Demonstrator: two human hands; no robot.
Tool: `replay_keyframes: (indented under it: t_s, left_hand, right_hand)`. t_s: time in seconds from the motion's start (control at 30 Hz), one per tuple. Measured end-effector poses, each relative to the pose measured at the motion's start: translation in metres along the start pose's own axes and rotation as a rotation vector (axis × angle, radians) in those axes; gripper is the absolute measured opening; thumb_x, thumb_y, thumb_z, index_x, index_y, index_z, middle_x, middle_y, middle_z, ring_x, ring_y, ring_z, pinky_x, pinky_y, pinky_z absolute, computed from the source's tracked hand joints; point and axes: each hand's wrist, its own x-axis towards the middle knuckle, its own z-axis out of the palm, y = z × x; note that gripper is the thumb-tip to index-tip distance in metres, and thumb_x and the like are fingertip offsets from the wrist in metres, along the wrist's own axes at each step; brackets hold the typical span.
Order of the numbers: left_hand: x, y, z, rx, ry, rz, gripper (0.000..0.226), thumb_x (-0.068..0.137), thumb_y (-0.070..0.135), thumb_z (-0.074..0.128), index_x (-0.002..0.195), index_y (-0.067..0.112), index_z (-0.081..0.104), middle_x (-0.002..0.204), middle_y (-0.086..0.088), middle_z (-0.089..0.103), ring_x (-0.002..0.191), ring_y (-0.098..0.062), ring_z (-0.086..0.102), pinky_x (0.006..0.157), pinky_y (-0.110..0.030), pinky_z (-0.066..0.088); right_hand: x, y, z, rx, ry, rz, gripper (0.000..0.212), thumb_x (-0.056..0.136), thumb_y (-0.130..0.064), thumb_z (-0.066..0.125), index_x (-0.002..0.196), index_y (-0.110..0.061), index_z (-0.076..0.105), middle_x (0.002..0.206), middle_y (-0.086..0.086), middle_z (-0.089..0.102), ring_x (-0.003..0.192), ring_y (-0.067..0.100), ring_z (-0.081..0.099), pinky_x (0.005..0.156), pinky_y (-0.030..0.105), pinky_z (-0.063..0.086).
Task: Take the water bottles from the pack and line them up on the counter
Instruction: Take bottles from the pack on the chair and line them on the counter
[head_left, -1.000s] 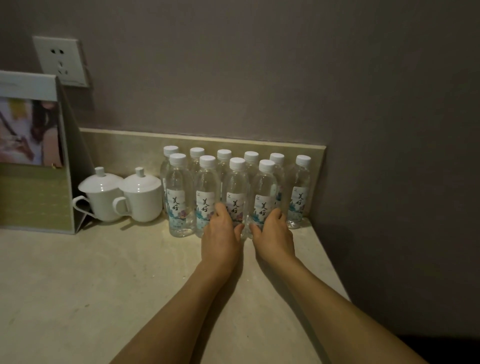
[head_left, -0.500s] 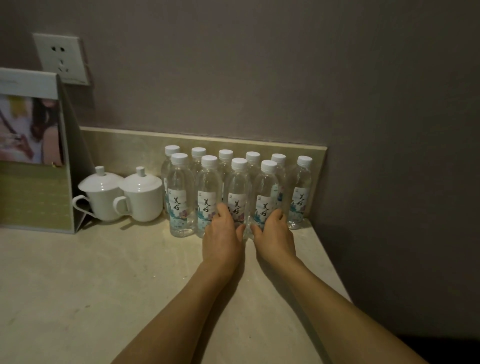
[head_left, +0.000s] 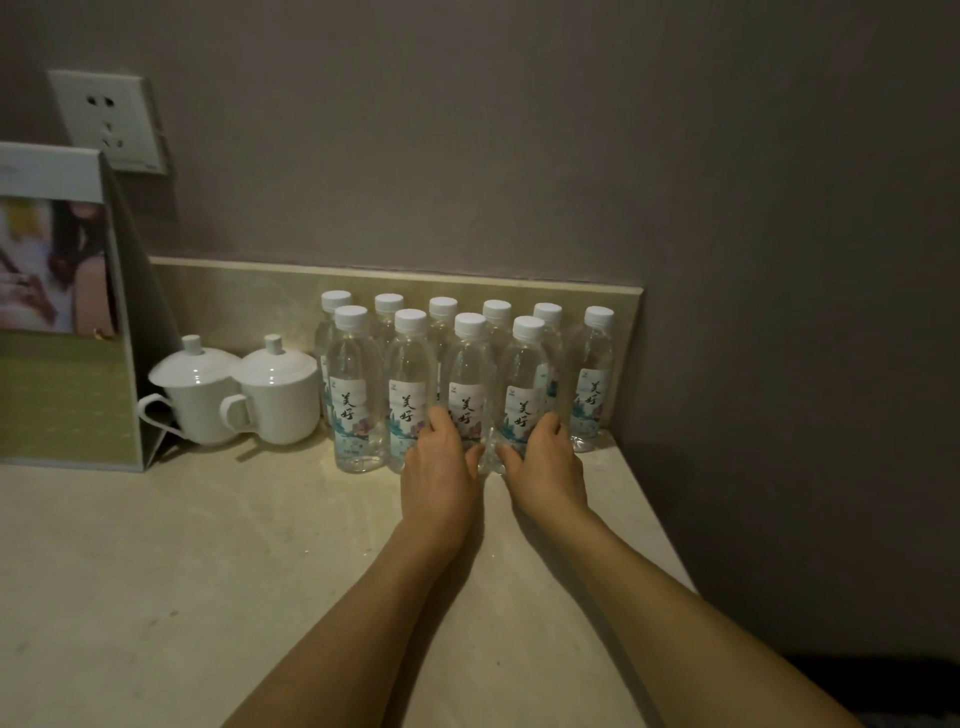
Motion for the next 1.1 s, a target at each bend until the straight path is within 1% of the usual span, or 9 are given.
replay_keyframes:
  t_s: [0.07, 0.17, 0.37, 0.5, 0.6, 0.77, 0.9, 1.0, 1.1]
  left_hand:
    - [0.001, -0.001, 0.0, -0.001, -0.003, -0.002, 0.033, 0.094, 0.025, 0.065, 0.115, 0.007, 0.045, 0.116, -0.016, 0.061, 0.107, -0.033, 0.062, 0.087, -0.045, 0.054]
    - [0.001, -0.002, 0.001, -0.011, -0.003, -0.001, 0.033, 0.094, 0.025, 0.065, 0.114, 0.007, 0.046, 0.116, -0.015, 0.062, 0.107, -0.032, 0.062, 0.087, -0.046, 0.054]
    - [0.002, -0.003, 0.002, -0.013, 0.008, -0.003, 0.034, 0.093, 0.024, 0.066, 0.114, 0.008, 0.045, 0.116, -0.015, 0.062, 0.108, -0.032, 0.062, 0.088, -0.046, 0.054]
    - [0.002, -0.003, 0.002, -0.014, 0.016, 0.006, 0.034, 0.093, 0.024, 0.066, 0.114, 0.008, 0.045, 0.115, -0.015, 0.062, 0.106, -0.033, 0.063, 0.085, -0.045, 0.054]
    - [0.002, -0.005, 0.002, -0.05, 0.009, 0.007, 0.034, 0.092, 0.024, 0.067, 0.113, 0.008, 0.046, 0.113, -0.014, 0.064, 0.104, -0.031, 0.064, 0.085, -0.044, 0.056]
    - [0.0, -0.008, 0.001, -0.08, 0.039, 0.012, 0.043, 0.087, 0.028, 0.073, 0.113, 0.008, 0.044, 0.111, -0.015, 0.066, 0.102, -0.032, 0.067, 0.082, -0.042, 0.058]
    - [-0.004, -0.006, 0.0, -0.087, 0.07, 0.005, 0.044, 0.088, 0.03, 0.071, 0.114, 0.009, 0.042, 0.109, -0.015, 0.068, 0.097, -0.033, 0.069, 0.079, -0.045, 0.06]
    - [-0.011, 0.0, -0.001, -0.075, 0.096, -0.003, 0.033, 0.091, 0.034, 0.067, 0.109, 0.014, 0.047, 0.101, -0.007, 0.068, 0.088, -0.028, 0.068, 0.073, -0.042, 0.06]
    - [-0.021, 0.018, -0.002, -0.053, 0.108, 0.033, 0.022, 0.093, 0.036, 0.061, 0.094, 0.015, 0.055, 0.081, -0.003, 0.065, 0.072, -0.022, 0.062, 0.062, -0.035, 0.051]
  right_hand:
    - [0.0, -0.001, 0.0, -0.012, 0.0, -0.001, 0.058, 0.094, -0.034, 0.061, 0.138, -0.008, 0.034, 0.14, 0.014, 0.046, 0.119, 0.032, 0.056, 0.087, 0.037, 0.048]
    - [0.0, -0.001, 0.001, -0.013, -0.002, 0.0, 0.063, 0.094, -0.036, 0.06, 0.142, -0.007, 0.03, 0.144, 0.014, 0.043, 0.122, 0.033, 0.054, 0.092, 0.04, 0.049]
    - [0.0, 0.001, 0.001, -0.009, -0.004, -0.008, 0.059, 0.094, -0.037, 0.061, 0.137, -0.009, 0.033, 0.142, 0.014, 0.044, 0.122, 0.034, 0.054, 0.091, 0.041, 0.048]
    - [0.0, 0.0, 0.001, -0.005, 0.0, -0.005, 0.056, 0.094, -0.037, 0.061, 0.134, -0.009, 0.034, 0.14, 0.013, 0.045, 0.12, 0.034, 0.054, 0.09, 0.041, 0.048]
    - [-0.001, -0.001, 0.0, 0.007, -0.003, 0.009, 0.056, 0.093, -0.036, 0.061, 0.135, -0.009, 0.036, 0.14, 0.013, 0.046, 0.12, 0.033, 0.054, 0.087, 0.039, 0.047]
    - [-0.004, 0.0, -0.005, 0.039, -0.018, 0.044, 0.054, 0.092, -0.036, 0.063, 0.131, -0.009, 0.039, 0.138, 0.013, 0.047, 0.123, 0.033, 0.051, 0.095, 0.046, 0.048]
    - [-0.012, 0.0, -0.013, 0.084, -0.003, 0.056, 0.053, 0.092, -0.032, 0.064, 0.133, -0.01, 0.039, 0.139, 0.012, 0.048, 0.125, 0.033, 0.05, 0.098, 0.046, 0.047]
    - [-0.019, 0.005, -0.025, 0.146, 0.029, 0.035, 0.047, 0.093, -0.031, 0.062, 0.133, -0.014, 0.043, 0.135, 0.009, 0.053, 0.122, 0.03, 0.053, 0.099, 0.048, 0.047]
    - [-0.025, 0.011, -0.046, 0.19, 0.062, -0.017, 0.034, 0.094, -0.031, 0.059, 0.122, -0.012, 0.055, 0.117, 0.009, 0.064, 0.108, 0.026, 0.061, 0.09, 0.039, 0.051]
